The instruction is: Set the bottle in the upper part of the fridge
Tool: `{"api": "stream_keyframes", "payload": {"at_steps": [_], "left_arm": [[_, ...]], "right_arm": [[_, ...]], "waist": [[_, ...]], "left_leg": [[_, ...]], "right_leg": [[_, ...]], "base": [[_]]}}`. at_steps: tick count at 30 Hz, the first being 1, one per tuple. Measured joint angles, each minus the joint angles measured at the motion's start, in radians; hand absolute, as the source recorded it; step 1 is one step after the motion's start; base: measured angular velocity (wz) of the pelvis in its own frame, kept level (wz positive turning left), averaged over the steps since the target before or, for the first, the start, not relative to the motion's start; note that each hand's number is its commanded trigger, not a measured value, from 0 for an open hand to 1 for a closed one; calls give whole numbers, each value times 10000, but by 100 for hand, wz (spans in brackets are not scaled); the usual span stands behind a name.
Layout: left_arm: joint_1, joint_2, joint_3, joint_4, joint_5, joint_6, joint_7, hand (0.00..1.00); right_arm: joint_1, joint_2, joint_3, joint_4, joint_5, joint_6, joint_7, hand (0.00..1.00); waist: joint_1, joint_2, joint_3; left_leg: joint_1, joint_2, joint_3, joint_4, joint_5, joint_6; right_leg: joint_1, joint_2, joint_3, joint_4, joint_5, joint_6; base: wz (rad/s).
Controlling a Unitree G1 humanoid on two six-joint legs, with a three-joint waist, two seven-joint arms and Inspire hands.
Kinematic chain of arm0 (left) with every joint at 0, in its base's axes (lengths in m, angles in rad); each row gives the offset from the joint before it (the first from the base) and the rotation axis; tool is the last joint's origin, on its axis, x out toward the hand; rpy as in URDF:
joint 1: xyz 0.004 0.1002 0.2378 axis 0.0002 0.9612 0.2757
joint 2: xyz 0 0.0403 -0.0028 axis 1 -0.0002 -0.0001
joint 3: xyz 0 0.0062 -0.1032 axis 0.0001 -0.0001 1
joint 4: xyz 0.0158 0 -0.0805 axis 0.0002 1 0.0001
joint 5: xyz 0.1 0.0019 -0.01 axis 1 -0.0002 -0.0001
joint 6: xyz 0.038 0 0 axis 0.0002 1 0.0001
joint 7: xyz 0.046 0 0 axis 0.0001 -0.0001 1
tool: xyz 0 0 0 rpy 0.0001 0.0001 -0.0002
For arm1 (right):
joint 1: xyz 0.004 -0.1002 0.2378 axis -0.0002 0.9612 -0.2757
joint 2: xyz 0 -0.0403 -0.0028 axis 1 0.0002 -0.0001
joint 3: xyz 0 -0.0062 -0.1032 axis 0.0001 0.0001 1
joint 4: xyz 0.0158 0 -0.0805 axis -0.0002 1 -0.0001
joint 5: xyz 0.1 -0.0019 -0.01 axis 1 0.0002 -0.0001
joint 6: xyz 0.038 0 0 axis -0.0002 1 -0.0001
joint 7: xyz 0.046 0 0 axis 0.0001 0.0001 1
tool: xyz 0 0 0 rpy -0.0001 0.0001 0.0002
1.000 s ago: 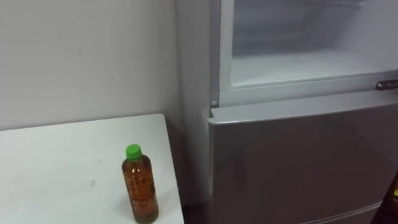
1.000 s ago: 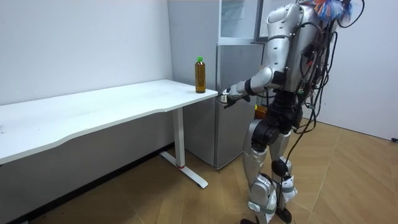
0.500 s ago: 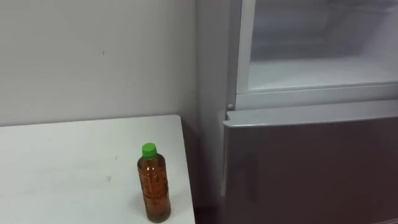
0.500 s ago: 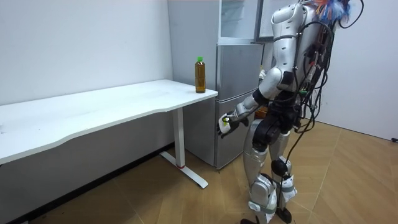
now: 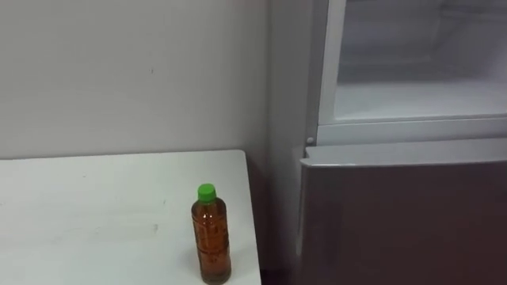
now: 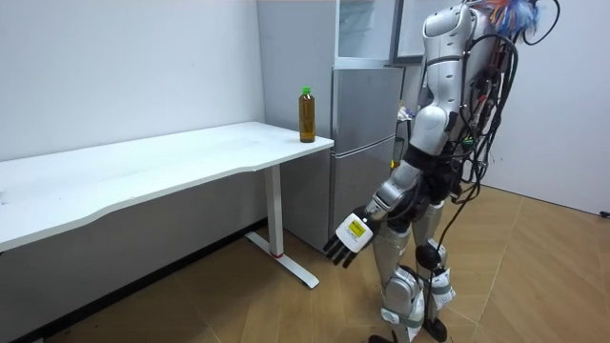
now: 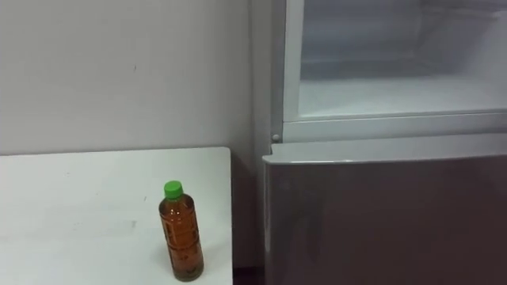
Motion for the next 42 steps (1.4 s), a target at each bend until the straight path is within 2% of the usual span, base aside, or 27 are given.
{"api": "stream_keyframes", "payload": {"at_steps": [6,11,21,32,38,40,42], "left_arm": [[-35,-18,17,329,-163,44,132,0],[-168,-27,72,351,8,218,129,0],[-263,-35,119,341,507,226,199,0],[-251,-61,180,342,505,233,194,0],[-330,-150,314,311,510,189,199,0],[-335,-135,314,334,510,181,200,0],[-343,-108,298,313,508,155,206,0]], "right_arm": [[32,26,-72,17,24,0,-96,0],[153,26,-200,13,22,-1,-104,0],[194,26,-261,12,203,-7,-190,0],[192,42,-373,-116,83,-9,-408,0],[357,32,-373,-1557,-433,13,-479,0],[374,32,-372,-2988,-976,-10,-659,0],[351,34,-333,-3854,-1174,-48,-766,0]], "waist": [[-3,5,-1],[-16,19,-1],[-64,15,-3],[-11,26,-5],[20,8,-25],[-3,34,35],[-2,39,36]], "left_leg": [[-11,-2,1,14,0,0],[-23,-9,14,-21,0,0],[-86,-13,23,-22,0,0],[-163,-12,21,-28,0,0],[-160,-10,172,-15,0,1],[-220,-11,168,16,1,5],[-210,-13,159,16,0,7]], "right_leg": [[-9,-1,16,22,6,-1],[-14,1,65,28,5,0],[-111,3,64,26,3,2],[-194,10,78,20,3,2],[-325,-20,117,185,-5,3],[-349,-27,117,219,-7,2],[-328,-27,117,198,-17,10]], "base": [[0],[0],[0],[0],[-5],[0],[0]]}}
